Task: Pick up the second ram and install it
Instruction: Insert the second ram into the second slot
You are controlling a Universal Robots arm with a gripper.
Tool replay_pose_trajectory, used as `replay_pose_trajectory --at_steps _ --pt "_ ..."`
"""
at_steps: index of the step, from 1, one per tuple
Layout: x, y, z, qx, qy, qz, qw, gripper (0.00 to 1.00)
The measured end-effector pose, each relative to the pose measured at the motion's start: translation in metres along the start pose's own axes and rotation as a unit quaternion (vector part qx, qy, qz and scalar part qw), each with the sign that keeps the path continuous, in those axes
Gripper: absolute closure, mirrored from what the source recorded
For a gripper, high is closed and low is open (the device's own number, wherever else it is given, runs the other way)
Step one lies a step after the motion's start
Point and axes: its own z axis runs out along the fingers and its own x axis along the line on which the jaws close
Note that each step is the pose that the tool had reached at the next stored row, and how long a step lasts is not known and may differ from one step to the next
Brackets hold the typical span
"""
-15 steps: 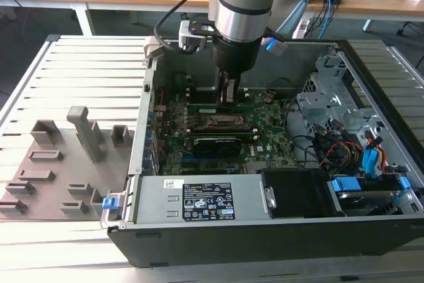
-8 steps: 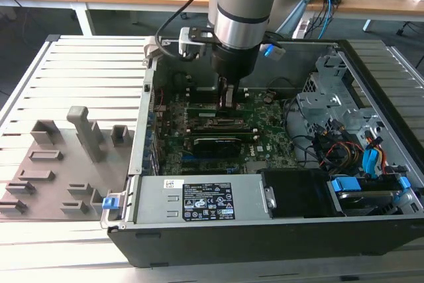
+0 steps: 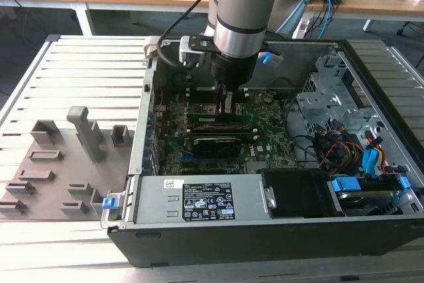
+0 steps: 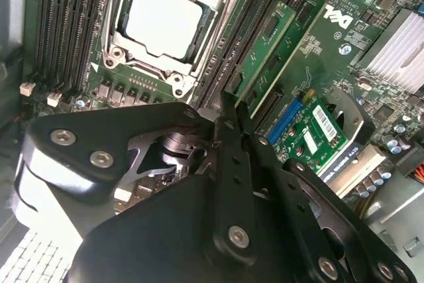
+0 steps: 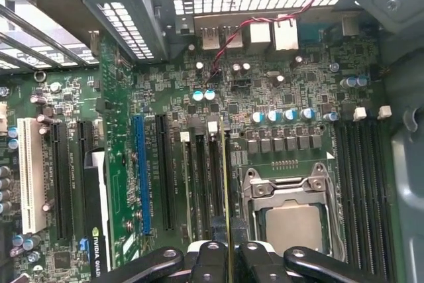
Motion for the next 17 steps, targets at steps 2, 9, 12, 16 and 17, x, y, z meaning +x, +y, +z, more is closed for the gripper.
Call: replay_pose_trajectory --at_steps 2,9,12,16,17 --pt "0.0001 -0.0003 0.0044 0.0 0.0 0.0 1.0 0.86" --pt "0.0009 -0.0001 0.0137 0.0 0.0 0.0 1.0 0.86" --pt "0.0018 -0.0053 0.0156 0.0 0.0 0.0 1.0 0.86" --pt "0.0016 -0.0073 0.0159 0.0 0.0001 -0.003 1.0 0.86" --pt "0.0016 -0.008 0.0161 -0.0001 0.0002 -0.006 1.0 0.86"
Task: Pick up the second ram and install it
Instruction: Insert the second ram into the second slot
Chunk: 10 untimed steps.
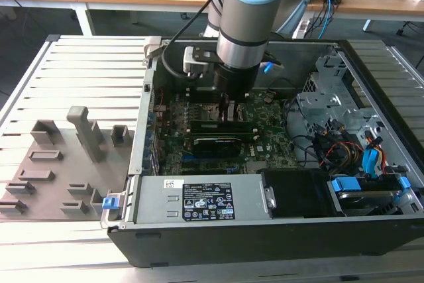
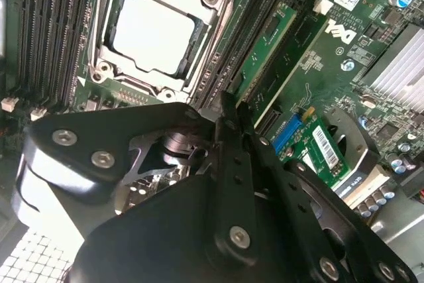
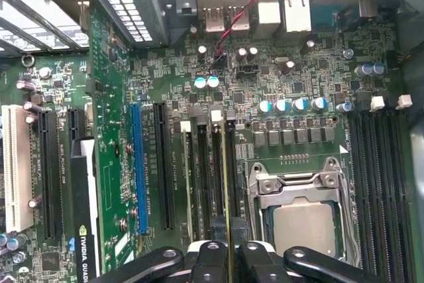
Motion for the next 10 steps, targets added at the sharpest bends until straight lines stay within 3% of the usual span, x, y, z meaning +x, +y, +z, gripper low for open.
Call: replay_pose_trajectory --at_steps 10 --pt "0.0007 -0.0041 0.0019 0.0 -0.0001 -0.003 1.0 0.86"
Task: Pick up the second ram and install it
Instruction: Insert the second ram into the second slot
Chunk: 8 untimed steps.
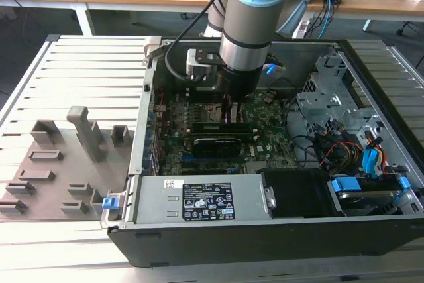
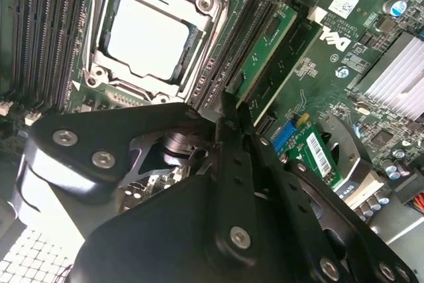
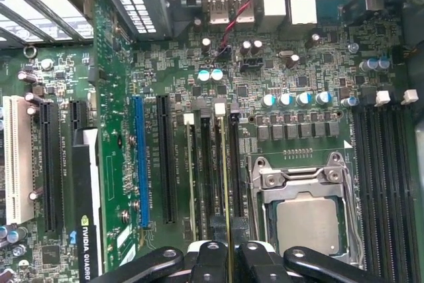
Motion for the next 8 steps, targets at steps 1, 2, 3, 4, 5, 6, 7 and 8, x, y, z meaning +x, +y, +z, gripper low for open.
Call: replay_pose_trajectory --at_steps 1,2,3,4,5,6,7,8 --pt "-0.0007 0.0001 0.0 0.0 0.0 0.0 1.0 0.86" --pt "-0.0015 0.0001 0.0 -0.0001 0.0001 0.0 1.0 0.86" --pt "-0.0015 0.0001 0.0 0.0 -0.0001 0.0 1.0 0.86" --pt "-0.0015 0.0001 0.0 -0.0001 -0.0001 0.0 1.0 0.86" --pt "-0.0012 0.0001 0.0002 0.0 -0.0002 0.0 1.0 0.86" --pt "-0.0011 0.0002 0.0004 -0.0001 -0.0001 0.0 1.0 0.86" --pt "-0.0011 0.0001 0.0008 -0.0001 -0.0002 0.0 1.0 0.86" --pt "-0.001 0.0 0.0017 -0.0001 -0.0003 0.0 1.0 0.86"
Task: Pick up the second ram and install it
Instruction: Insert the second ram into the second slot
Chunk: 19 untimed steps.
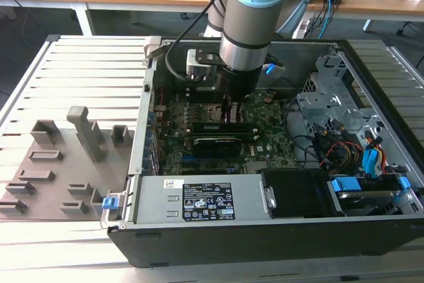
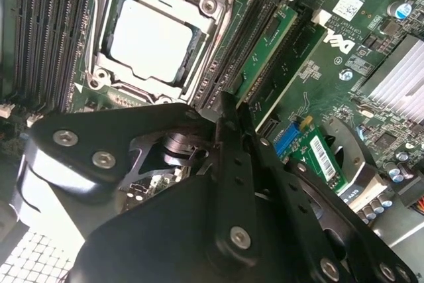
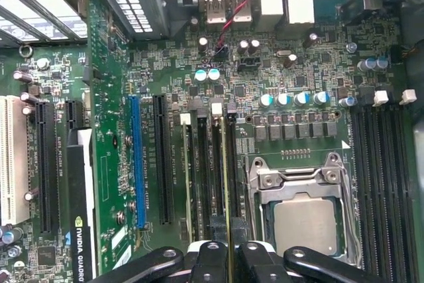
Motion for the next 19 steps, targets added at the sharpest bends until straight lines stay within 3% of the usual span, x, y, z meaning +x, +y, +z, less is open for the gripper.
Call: replay_pose_trajectory --at_steps 19 --pt "0.0001 -0.0033 0.0007 -0.0002 0.0001 -0.006 1.0 0.86"
